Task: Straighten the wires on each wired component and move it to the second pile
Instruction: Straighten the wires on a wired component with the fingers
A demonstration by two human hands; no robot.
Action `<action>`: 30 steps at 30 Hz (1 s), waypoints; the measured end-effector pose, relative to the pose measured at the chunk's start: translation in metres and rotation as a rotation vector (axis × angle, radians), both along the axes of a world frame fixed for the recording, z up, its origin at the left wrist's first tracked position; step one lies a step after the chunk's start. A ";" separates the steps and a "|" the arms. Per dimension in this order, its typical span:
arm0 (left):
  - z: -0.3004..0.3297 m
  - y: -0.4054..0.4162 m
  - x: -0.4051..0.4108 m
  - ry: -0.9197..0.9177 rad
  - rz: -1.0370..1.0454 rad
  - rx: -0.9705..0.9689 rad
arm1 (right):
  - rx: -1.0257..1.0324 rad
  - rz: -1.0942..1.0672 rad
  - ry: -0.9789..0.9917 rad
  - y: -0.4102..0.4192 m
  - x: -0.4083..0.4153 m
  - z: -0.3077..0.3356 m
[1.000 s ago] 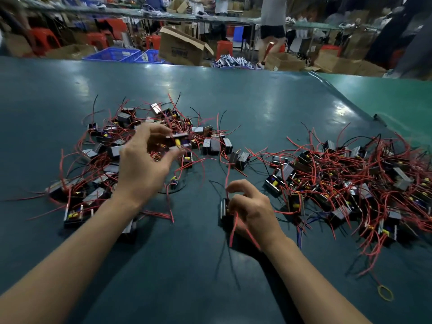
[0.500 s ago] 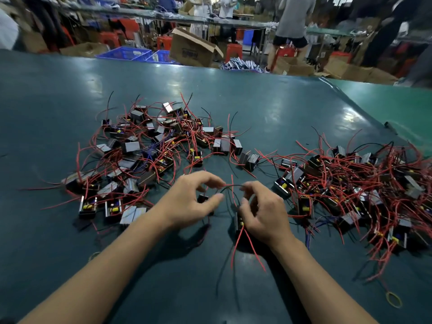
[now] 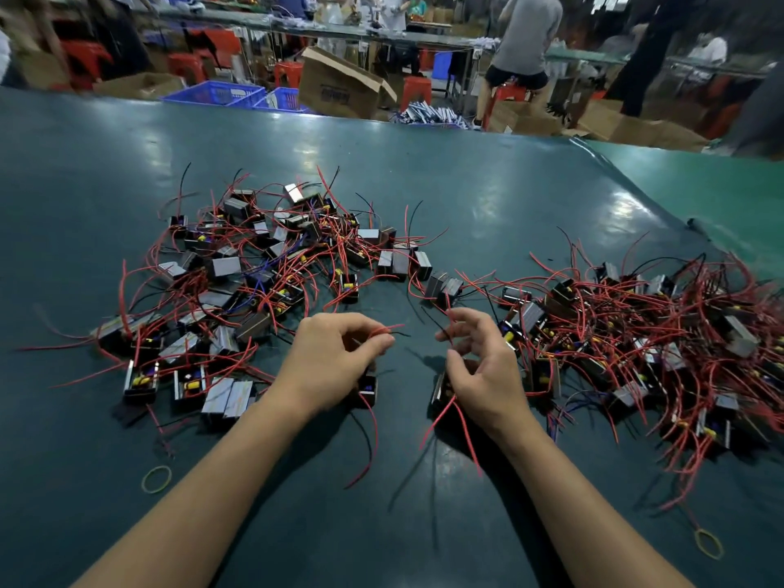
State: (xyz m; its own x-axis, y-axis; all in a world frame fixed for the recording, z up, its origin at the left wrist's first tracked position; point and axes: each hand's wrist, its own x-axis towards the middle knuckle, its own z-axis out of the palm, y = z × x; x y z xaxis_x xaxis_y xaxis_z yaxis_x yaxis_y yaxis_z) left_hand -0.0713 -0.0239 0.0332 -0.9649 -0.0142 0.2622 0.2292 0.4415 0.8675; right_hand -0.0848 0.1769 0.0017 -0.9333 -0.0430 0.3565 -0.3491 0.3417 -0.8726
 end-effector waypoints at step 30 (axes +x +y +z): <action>-0.023 0.020 -0.007 0.102 0.021 0.261 | -0.667 0.312 -0.495 -0.026 -0.009 0.010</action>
State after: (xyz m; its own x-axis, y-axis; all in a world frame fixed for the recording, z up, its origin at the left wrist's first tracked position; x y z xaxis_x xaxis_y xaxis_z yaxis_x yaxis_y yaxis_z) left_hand -0.0788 -0.0042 0.0099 -0.9324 -0.1135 0.3432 0.3148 0.2118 0.9252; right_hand -0.0941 0.1514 0.0120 -0.9676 -0.2487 -0.0432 0.1289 -0.3397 -0.9317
